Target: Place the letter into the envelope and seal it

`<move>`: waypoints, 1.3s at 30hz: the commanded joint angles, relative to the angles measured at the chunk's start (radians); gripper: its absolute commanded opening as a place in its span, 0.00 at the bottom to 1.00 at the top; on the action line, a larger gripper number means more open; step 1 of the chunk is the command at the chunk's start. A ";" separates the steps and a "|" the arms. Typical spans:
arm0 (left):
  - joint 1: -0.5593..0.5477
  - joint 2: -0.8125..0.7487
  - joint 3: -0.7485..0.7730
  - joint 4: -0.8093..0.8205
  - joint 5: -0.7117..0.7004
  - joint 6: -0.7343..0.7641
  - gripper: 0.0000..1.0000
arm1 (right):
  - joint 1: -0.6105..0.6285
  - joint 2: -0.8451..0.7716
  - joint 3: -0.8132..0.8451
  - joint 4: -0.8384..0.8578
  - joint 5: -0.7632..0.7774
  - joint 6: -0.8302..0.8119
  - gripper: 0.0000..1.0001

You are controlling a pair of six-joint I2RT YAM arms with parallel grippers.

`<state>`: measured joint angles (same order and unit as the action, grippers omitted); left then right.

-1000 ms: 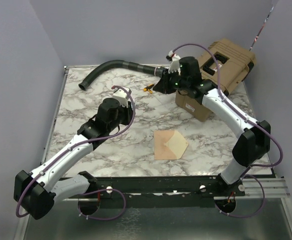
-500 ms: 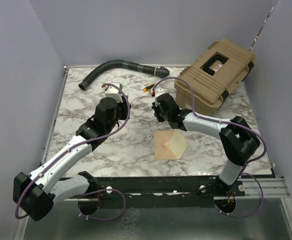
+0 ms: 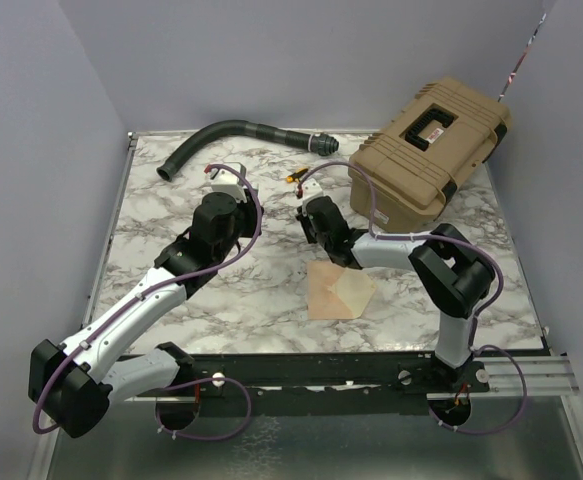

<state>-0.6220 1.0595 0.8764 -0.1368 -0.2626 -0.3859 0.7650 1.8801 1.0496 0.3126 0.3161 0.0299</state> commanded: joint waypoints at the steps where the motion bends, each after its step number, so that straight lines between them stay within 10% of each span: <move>1: 0.002 0.005 0.033 0.018 0.001 -0.011 0.00 | 0.010 0.056 0.013 0.065 0.036 0.036 0.01; 12: 0.002 0.005 0.045 0.008 0.005 -0.006 0.00 | 0.015 0.096 0.023 -0.002 -0.008 0.076 0.10; 25: 0.004 0.002 0.056 0.007 0.012 0.001 0.00 | 0.014 -0.004 0.070 -0.110 -0.071 0.161 0.52; 39: 0.004 -0.025 0.097 0.027 0.068 0.025 0.00 | -0.024 -0.276 0.089 -0.262 -0.244 0.360 0.58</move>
<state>-0.6220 1.0634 0.9161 -0.1375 -0.2539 -0.3847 0.7650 1.7382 1.1435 0.0933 0.2127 0.2642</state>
